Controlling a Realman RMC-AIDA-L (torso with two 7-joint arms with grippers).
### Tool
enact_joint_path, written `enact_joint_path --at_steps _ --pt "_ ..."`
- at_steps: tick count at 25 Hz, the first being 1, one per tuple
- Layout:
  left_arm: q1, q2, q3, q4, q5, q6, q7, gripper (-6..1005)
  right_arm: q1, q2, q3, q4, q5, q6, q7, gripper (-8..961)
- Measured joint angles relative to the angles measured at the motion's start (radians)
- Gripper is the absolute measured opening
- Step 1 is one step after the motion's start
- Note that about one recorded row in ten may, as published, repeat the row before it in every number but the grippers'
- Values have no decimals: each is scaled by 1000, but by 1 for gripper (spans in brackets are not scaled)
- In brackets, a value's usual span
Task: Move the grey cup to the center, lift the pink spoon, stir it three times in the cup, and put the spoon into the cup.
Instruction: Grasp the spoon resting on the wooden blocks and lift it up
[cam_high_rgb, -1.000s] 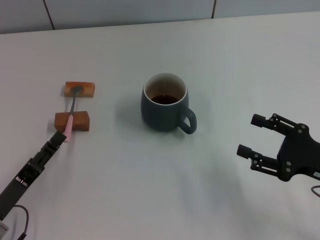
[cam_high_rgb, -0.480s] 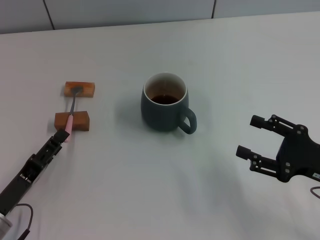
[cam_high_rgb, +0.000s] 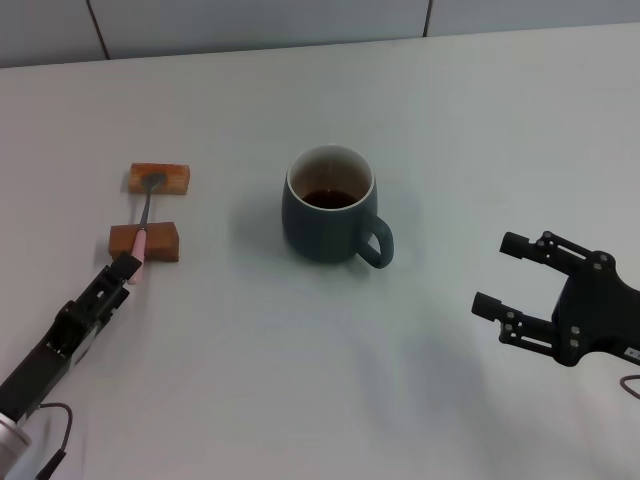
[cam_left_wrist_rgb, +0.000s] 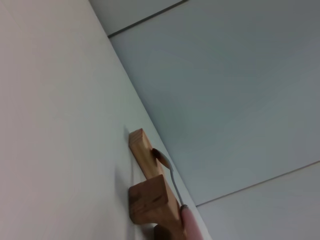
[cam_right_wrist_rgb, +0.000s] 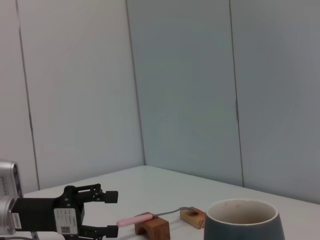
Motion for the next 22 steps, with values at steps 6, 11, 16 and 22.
enact_joint_path --at_steps 6,11,16,22 --pt "-8 -1 0 -9 -1 -16 -13 855 0 0 0 6 0 11 0 785" --pt "-13 -1 -12 -19 -4 -31 -18 855 0 0 0 20 0 13 -20 786" --pt "-17 -2 -31 -35 -6 -46 -31 854 0 -1 0 25 -1 15 -22 786" --pt "-26 -2 -50 -56 -6 -61 -43 854 0 -1 0 28 -1 15 -22 786"
